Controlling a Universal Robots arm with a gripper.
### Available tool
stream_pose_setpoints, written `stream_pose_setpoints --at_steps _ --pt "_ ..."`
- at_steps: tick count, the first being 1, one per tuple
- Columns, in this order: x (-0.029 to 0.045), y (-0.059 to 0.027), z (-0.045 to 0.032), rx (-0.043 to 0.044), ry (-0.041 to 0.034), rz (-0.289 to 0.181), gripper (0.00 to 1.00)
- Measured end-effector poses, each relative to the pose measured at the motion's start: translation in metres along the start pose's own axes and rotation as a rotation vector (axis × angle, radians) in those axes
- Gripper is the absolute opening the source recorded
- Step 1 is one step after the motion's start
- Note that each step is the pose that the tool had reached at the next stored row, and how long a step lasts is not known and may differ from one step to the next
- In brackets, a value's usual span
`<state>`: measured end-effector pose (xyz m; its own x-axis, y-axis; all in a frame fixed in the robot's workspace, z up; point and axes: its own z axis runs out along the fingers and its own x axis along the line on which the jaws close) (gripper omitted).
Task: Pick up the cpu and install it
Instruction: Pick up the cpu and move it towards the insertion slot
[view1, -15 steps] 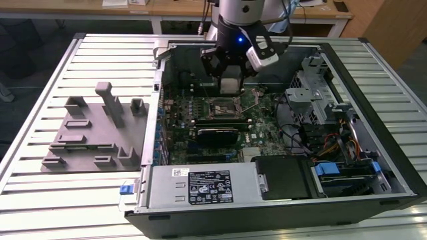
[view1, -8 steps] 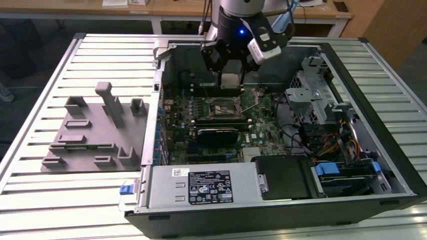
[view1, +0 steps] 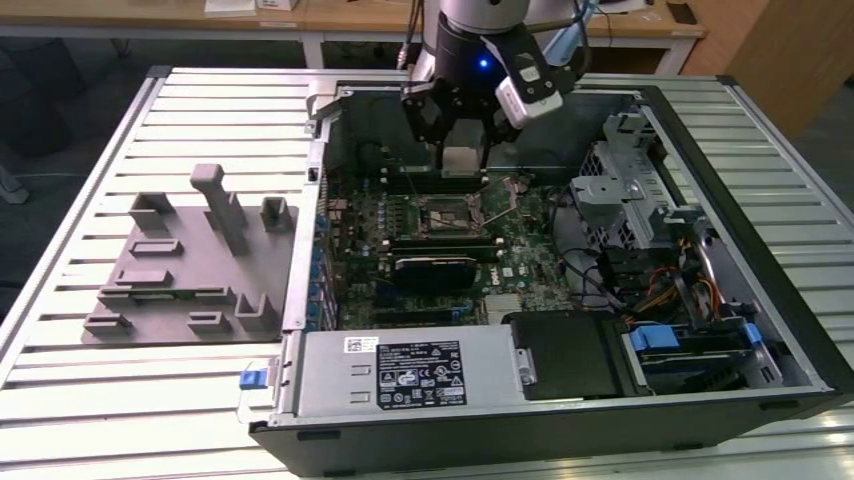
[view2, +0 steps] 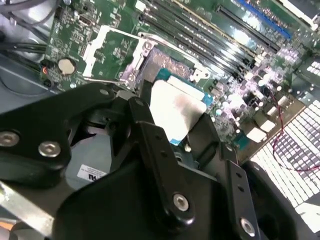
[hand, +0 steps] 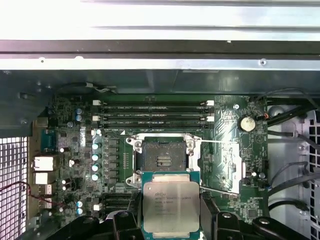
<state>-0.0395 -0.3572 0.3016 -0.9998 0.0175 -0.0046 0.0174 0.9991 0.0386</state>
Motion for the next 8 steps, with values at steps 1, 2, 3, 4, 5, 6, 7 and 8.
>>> stream_pose_setpoints --at_steps 1,2,3,4,5,6,7,8 --pt "0.0000 -0.0001 0.0016 0.0002 0.0000 0.000 0.54" --pt "0.0000 -0.0001 0.0035 0.0006 0.0000 0.000 0.54" --pt "0.0000 -0.0002 0.0052 0.0011 0.0001 0.000 0.54" --pt "0.0000 -0.0003 0.0071 0.0018 0.0002 0.000 0.54" --pt "0.0000 -0.0004 0.0089 0.0021 0.0001 0.000 0.54" --pt "0.0000 -0.0004 0.0108 0.0023 0.0000 0.000 0.54" --pt "0.0000 -0.0004 0.0117 0.0022 0.0000 0.000 0.54" --pt "0.0000 -0.0005 0.0118 0.0024 0.0000 0.000 0.54"
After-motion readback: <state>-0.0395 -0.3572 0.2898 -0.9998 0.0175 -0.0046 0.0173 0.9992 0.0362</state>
